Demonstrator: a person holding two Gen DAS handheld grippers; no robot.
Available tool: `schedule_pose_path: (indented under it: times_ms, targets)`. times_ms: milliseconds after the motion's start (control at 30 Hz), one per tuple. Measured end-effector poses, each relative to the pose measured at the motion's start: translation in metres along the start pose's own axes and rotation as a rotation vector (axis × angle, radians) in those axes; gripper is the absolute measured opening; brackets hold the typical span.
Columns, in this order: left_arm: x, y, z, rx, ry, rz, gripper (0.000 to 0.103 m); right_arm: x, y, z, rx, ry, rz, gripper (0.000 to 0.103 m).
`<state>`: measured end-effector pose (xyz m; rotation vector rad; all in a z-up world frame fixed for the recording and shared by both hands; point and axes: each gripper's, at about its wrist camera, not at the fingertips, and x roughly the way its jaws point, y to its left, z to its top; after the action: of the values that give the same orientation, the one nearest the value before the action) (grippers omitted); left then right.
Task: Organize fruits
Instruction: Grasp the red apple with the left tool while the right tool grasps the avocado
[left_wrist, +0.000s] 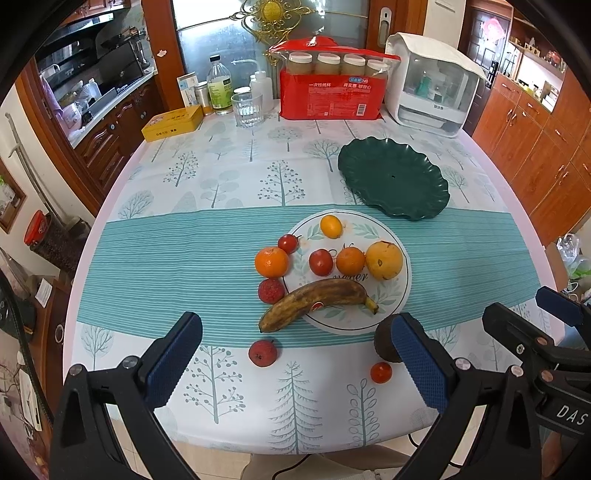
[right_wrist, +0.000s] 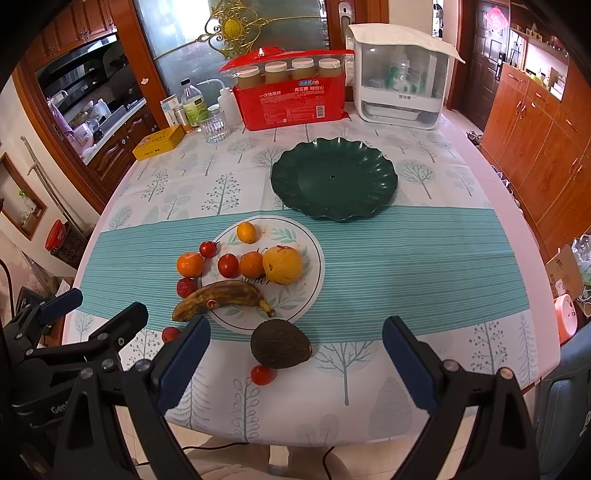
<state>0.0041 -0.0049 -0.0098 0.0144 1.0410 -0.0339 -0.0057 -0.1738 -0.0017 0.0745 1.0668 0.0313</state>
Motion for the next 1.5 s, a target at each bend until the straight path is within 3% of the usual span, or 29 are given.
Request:
schedule_pose_path:
  times_ms: [833, 1400, 1500]
  targets:
    - [0.037, 0.032, -0.008, 0.056, 0.131, -0.013, 0.102, 0.041, 0.022, -0.014, 0.073, 0.118, 0.04, 0.095]
    - [0.109, 0.082, -0.033, -0.018, 0.23, -0.036, 0.102, 0.103, 0.014, -0.033, 0.12, 0.224, 0.0, 0.094]
    - [0.125, 0.087, -0.041, -0.021, 0.265, -0.059, 0.098, 0.113, 0.012, -0.037, 0.124, 0.245, 0.002, 0.094]
